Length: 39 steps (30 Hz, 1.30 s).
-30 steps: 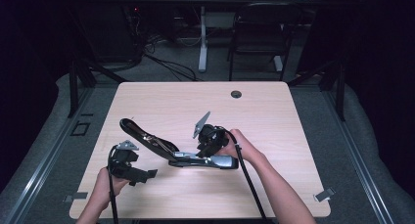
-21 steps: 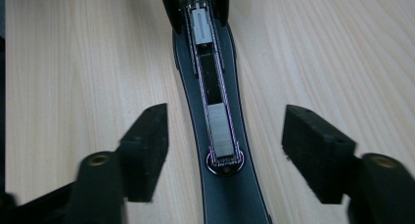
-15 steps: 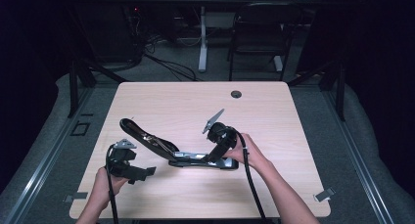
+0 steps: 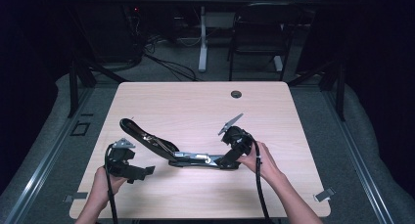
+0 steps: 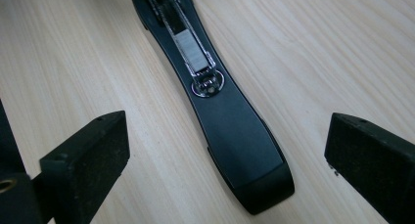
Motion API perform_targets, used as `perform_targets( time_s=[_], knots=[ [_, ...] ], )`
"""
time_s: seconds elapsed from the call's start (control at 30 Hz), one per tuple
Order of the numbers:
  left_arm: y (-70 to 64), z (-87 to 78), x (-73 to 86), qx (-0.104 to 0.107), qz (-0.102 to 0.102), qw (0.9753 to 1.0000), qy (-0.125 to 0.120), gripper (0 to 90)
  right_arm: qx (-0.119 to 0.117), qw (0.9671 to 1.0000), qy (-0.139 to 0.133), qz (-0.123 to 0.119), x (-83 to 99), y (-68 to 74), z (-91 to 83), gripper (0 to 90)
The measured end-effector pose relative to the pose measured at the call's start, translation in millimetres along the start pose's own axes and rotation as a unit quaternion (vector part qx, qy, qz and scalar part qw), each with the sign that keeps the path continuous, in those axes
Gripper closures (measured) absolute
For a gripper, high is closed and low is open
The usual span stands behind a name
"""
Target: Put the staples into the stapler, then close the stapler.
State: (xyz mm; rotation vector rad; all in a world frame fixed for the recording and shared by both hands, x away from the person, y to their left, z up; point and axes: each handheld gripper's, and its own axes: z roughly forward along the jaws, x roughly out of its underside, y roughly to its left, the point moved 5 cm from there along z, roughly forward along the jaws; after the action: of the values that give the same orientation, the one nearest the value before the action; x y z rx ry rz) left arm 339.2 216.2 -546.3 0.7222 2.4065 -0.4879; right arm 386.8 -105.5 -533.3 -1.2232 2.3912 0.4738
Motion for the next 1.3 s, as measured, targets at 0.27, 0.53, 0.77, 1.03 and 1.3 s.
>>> perform_targets(
  time_s=[0.27, 0.53, 0.77, 1.03, 1.3],
  knots=[
    [0.1, 0.1, -1.7, 0.0, 0.003, 1.0, -0.002, 0.0, 0.012, 0.9995, -0.009, 0.029, 17.9, 1.9, -10.4, 2.8],
    [5.5, -3.2, -1.9, 0.009, -0.035, 0.9992, -0.014, 0.0, 0.032, 0.9981, -0.024, 0.047, 30.1, 3.2, -22.2, 8.0],
    [14.7, -5.8, -2.5, -0.002, -0.058, 0.9982, -0.016, 6.1, 0.058, 0.9965, -0.035, 0.05, 31.0, -5.2, -21.8, 20.0],
    [31.6, -12.0, -6.8, -0.032, -0.092, 0.9937, -0.054, 33.3, 0.081, 0.9957, -0.038, 0.027, 25.1, -3.0, -18.1, 42.7],
    [44.2, -31.4, -15.0, -0.045, -0.137, 0.9767, -0.159, 62.8, 0.116, 0.9919, -0.05, -0.005, 15.9, 0.5, -11.1, 71.2]
  ],
)
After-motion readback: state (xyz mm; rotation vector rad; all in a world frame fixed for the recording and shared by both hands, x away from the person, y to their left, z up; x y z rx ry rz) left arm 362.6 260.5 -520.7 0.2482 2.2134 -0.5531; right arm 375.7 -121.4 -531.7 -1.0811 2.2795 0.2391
